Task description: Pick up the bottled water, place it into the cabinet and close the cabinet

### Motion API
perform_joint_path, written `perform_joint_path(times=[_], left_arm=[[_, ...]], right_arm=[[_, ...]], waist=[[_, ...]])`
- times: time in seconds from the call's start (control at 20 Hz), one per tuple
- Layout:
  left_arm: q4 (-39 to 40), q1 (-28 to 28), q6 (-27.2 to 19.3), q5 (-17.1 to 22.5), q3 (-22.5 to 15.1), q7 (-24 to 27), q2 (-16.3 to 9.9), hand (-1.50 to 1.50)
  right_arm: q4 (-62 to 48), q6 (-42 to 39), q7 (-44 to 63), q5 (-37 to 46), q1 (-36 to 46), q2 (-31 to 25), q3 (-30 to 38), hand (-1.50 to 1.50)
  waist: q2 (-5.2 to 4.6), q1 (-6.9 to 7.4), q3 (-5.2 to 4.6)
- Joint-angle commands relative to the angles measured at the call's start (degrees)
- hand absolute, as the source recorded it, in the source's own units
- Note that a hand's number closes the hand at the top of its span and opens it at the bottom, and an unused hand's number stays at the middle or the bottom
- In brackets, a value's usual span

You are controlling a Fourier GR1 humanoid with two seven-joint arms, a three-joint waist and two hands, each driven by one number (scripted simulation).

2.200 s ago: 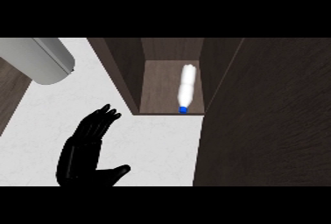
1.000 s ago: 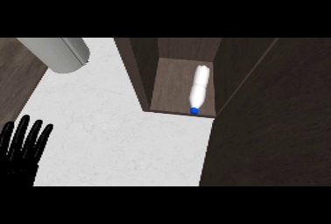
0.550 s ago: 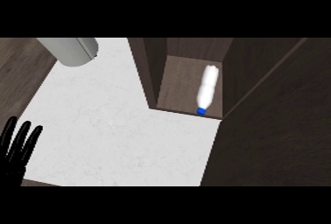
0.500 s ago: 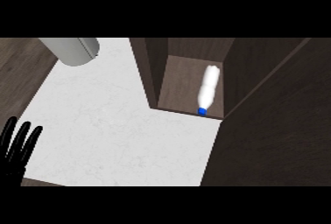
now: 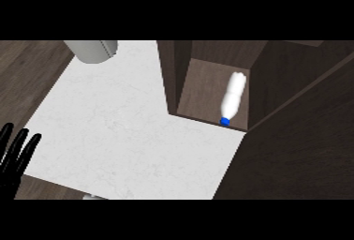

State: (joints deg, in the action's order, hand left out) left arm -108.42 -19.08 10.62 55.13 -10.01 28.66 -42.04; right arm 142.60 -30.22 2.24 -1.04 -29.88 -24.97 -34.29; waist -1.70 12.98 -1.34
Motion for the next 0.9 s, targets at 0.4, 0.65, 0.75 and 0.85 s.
perform_joint_path(times=[0.4,0.65,0.75,0.85], left_arm=[[1.5,0.2,1.7,1.5,2.1,-1.1,-2.0,-1.5],[0.9,0.2,2.5,1.6,2.0,-1.0,-2.1,-1.5],[1.7,0.4,2.4,1.6,2.1,-0.8,-1.8,-1.5],[1.5,0.3,2.8,2.2,2.5,-1.0,-2.1,-1.5]], right_arm=[[0.2,-3.3,7.3,1.2,11.1,0.2,-6.3,1.5],[0.2,-3.0,8.1,0.4,13.2,0.4,-4.8,1.5],[-0.4,-2.5,7.8,-0.2,13.7,1.6,-4.8,1.5],[-1.8,-2.1,8.2,-1.1,13.6,2.2,-4.7,1.5]], waist=[[-0.13,0.68,-0.39],[-0.08,0.75,-0.43],[-0.39,0.24,-0.41],[-0.71,0.75,-0.33]])
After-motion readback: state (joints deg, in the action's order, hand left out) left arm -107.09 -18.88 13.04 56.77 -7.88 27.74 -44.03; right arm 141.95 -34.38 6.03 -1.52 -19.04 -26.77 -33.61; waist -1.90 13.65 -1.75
